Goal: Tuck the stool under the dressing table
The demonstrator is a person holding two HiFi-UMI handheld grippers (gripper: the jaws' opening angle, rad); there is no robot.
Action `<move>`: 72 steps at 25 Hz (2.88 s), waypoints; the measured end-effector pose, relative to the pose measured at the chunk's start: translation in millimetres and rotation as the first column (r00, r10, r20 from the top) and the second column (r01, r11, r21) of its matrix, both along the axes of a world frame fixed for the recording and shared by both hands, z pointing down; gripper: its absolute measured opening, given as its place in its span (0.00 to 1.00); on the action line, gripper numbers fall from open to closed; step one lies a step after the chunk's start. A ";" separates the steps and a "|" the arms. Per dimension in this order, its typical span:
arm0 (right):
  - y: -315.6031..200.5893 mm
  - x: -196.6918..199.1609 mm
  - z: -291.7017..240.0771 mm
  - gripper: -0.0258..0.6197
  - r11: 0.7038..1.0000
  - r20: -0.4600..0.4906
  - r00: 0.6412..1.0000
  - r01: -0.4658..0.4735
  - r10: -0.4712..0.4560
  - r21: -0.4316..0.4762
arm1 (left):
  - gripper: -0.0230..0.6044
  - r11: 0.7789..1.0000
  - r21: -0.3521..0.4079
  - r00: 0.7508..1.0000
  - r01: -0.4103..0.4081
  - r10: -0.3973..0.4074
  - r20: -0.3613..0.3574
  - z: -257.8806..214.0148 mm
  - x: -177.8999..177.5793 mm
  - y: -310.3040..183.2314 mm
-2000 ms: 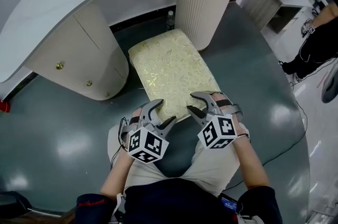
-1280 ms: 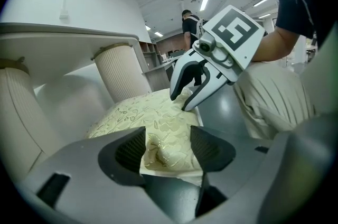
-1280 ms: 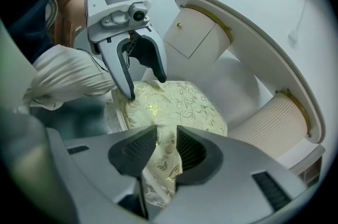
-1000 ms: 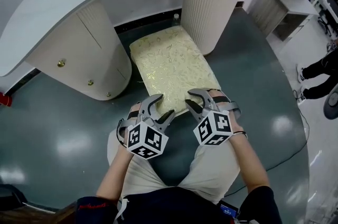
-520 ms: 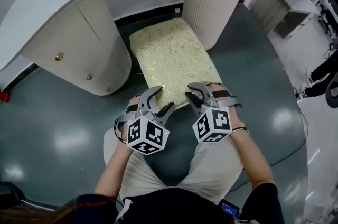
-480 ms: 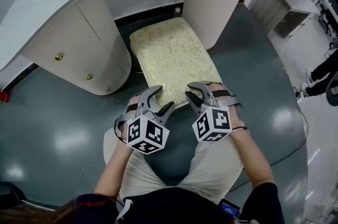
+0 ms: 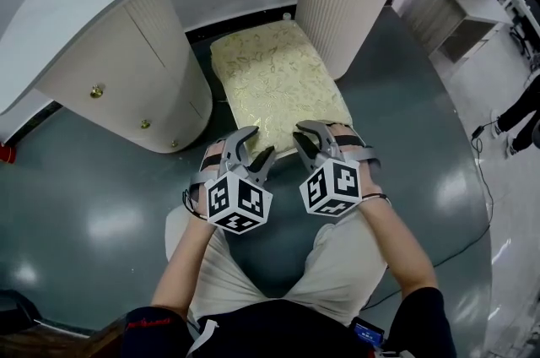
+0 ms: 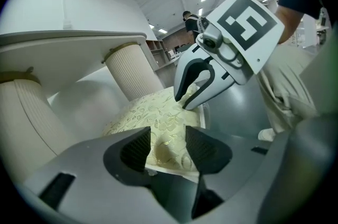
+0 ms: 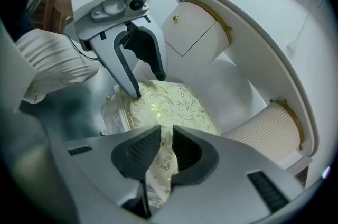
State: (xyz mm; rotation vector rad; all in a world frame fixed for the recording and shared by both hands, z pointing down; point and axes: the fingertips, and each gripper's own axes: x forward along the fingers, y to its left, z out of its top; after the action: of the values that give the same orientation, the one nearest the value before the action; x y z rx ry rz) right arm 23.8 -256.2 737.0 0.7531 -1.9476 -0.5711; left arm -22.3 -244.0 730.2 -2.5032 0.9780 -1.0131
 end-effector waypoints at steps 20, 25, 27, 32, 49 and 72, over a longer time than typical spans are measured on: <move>-44.8 -10.1 4.4 0.11 0.998 0.043 0.998 0.034 -0.036 0.050 | 0.31 0.997 0.026 0.997 0.074 -0.074 -0.010 1.9 -7.3 -42.5; -48.7 -11.3 8.3 0.11 0.997 0.044 0.999 0.027 -0.031 0.073 | 0.31 0.996 0.033 0.996 0.086 -0.085 -0.022 6.3 -9.2 -46.9; -54.2 -11.9 8.0 0.11 0.997 0.047 0.999 0.023 -0.027 0.075 | 0.31 0.994 0.039 0.995 0.100 -0.099 -0.023 5.7 -10.5 -51.9; -76.9 -15.3 3.0 0.11 0.997 0.051 0.998 0.018 -0.022 0.069 | 0.29 0.992 0.033 0.992 0.122 -0.121 -0.030 1.3 -13.4 -73.8; -114.7 -21.5 -0.8 0.11 0.994 0.093 0.996 -0.018 0.007 0.112 | 0.28 0.984 0.032 0.984 0.174 -0.173 -0.035 0.4 -20.7 -111.4; -172.7 -33.5 -0.6 0.10 0.990 0.125 0.990 -0.073 0.058 0.118 | 0.17 0.967 0.035 0.967 0.251 -0.249 -0.044 5.9 -27.6 -165.6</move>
State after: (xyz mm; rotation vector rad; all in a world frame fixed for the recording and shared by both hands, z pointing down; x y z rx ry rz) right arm -9.7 -428.9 736.3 0.9450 -2.0043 -0.6217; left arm -49.9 -409.7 736.1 -2.4186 1.3399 -1.0045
